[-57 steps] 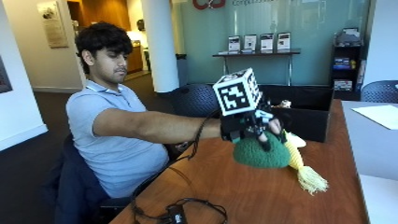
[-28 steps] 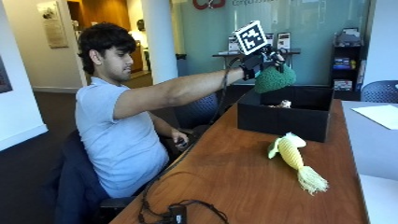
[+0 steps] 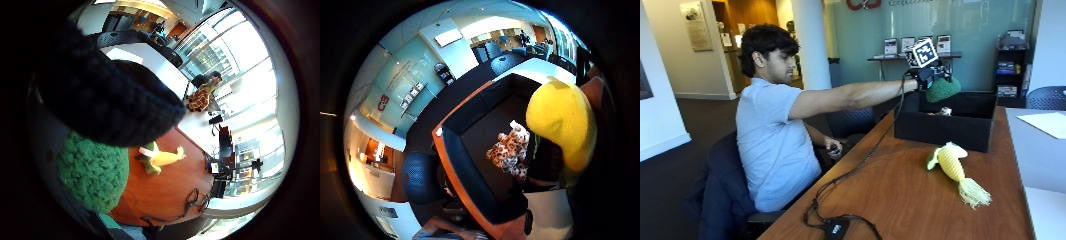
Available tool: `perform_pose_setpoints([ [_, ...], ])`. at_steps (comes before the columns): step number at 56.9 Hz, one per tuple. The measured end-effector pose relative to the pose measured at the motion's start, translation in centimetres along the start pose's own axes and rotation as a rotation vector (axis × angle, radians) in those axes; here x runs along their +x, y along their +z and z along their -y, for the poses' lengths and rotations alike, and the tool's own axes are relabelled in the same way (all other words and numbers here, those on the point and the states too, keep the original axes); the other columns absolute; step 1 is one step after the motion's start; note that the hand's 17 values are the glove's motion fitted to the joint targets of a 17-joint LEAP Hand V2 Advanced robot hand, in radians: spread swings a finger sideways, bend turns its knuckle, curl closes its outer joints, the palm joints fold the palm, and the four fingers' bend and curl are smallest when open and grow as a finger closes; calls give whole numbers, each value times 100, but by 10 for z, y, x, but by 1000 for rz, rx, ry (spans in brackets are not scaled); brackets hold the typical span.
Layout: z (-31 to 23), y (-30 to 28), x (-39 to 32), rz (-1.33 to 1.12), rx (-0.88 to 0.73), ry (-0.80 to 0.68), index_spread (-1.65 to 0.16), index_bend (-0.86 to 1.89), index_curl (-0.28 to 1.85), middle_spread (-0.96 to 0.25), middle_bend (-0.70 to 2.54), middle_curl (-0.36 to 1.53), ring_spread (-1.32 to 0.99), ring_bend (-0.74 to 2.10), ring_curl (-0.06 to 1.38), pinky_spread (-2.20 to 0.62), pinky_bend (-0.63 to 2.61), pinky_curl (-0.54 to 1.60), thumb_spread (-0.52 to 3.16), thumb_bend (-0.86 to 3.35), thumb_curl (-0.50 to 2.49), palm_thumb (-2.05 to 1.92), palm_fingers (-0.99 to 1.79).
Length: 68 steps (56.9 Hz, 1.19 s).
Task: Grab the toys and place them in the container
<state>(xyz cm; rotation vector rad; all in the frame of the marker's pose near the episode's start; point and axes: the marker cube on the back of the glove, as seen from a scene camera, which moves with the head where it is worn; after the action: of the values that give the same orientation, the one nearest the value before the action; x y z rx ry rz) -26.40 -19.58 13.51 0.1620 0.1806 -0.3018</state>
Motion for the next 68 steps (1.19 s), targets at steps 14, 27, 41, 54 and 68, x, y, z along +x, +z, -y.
perform_pose_setpoints([
  [14, -7, 59, 19, -107, -322, 37, -23, 32, 52, -12, 45, 51, -22, 47, 42, -11, 91, 52, 150, 5, 31, 8, -8],
  [27, -38, 75, 69, -87, -355, 245, -31, 23, 42, -8, 19, 41, -15, 16, 27, 2, 77, 42, 139, -3, 28, -4, -11],
  [41, -70, 40, 128, -42, -336, 243, -34, 20, 41, -8, 16, 37, -14, 17, 25, 6, 71, 39, 136, -4, 26, -5, -6],
  [54, -125, -1, 215, 53, -284, 318, -34, 19, 40, -8, 17, 35, -13, 17, 24, 7, 71, 38, 135, -4, 24, -5, -5],
  [68, -172, 24, 268, 146, -390, 416, -34, 18, 39, -7, 16, 33, -13, 18, 24, 7, 72, 37, 133, -4, 23, -6, -5],
])
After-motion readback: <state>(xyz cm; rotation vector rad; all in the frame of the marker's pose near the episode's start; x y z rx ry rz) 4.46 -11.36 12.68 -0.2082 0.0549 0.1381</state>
